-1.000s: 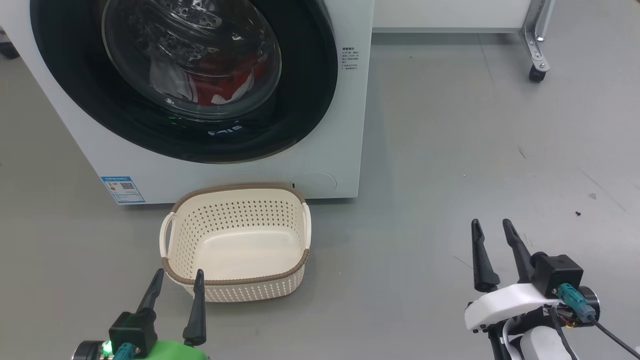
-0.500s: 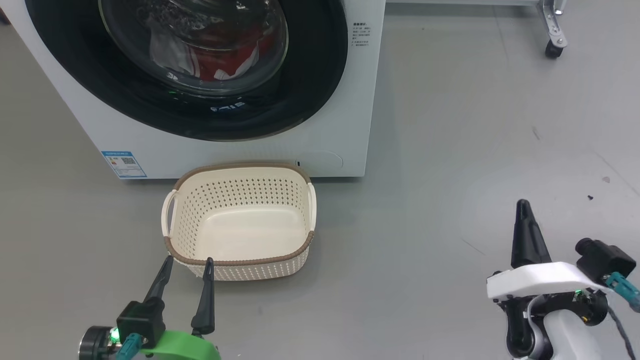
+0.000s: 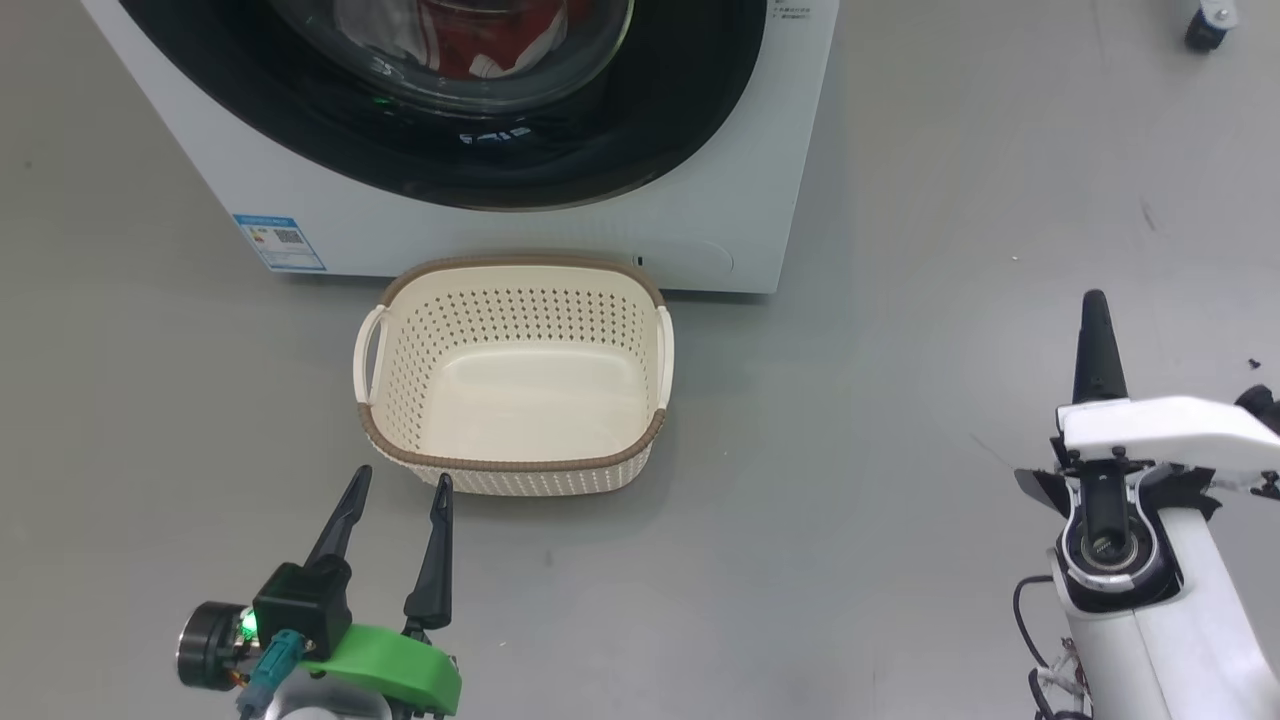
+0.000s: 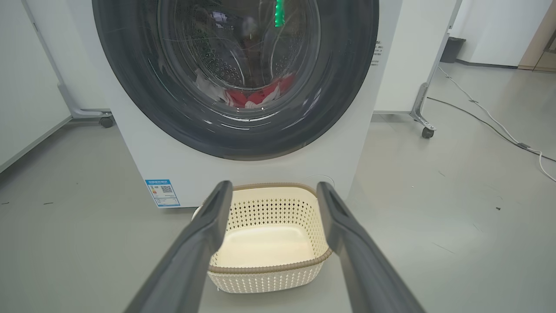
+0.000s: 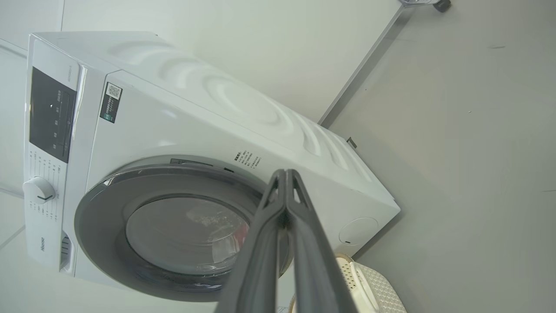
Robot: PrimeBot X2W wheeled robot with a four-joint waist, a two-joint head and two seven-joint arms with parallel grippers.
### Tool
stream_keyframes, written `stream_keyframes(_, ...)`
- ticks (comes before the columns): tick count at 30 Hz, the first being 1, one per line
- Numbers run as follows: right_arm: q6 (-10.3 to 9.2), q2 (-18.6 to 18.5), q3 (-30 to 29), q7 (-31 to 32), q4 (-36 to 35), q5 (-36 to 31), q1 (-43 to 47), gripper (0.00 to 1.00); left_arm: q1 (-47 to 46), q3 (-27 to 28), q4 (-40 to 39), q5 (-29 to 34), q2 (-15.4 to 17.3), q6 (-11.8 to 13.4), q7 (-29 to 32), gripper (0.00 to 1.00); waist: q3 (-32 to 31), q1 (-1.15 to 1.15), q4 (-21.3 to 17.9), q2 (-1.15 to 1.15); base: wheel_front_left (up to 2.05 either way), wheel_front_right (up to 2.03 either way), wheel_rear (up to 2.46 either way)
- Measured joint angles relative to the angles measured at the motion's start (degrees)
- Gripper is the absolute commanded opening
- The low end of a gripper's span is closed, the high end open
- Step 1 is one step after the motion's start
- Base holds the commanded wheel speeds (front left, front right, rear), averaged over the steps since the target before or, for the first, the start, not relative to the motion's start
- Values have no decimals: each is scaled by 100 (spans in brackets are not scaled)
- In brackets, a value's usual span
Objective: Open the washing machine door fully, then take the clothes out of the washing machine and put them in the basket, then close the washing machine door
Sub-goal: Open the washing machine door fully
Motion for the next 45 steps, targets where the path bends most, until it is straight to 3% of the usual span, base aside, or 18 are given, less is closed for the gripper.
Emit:
stream_keyframes(4, -37, -4, -2, 343, -35, 264, -435, 0, -97, -83, -52, 3, 0, -41, 0, 100, 194, 0, 128, 0, 0, 0, 0)
stream_keyframes(13, -393, -57, -113, 916, -191, 269, -1568, 0, -308, -201, -171, -8, 0, -67, -15, 100, 646, 0, 369, 0, 0, 0, 0)
stream_keyframes(22, -633, -424, -126, 1454, -200, 226, -2654, 0, -733, -444, -327, -145, -2, -125, -15, 100, 1200, 0, 625, 0, 0, 0, 0)
stream_keyframes(32, -730, -855, -123, 1948, 166, 108, -3659, 0, -1012, -616, -326, -256, -5, -143, -15, 100, 1730, 1, 952, 0, 0, 0, 0)
stream_keyframes(45, -739, -1013, -350, 2354, 792, 344, -4506, 0, -1265, -821, -264, -453, -30, -144, -15, 100, 2090, 0, 1466, 0, 0, 0, 0)
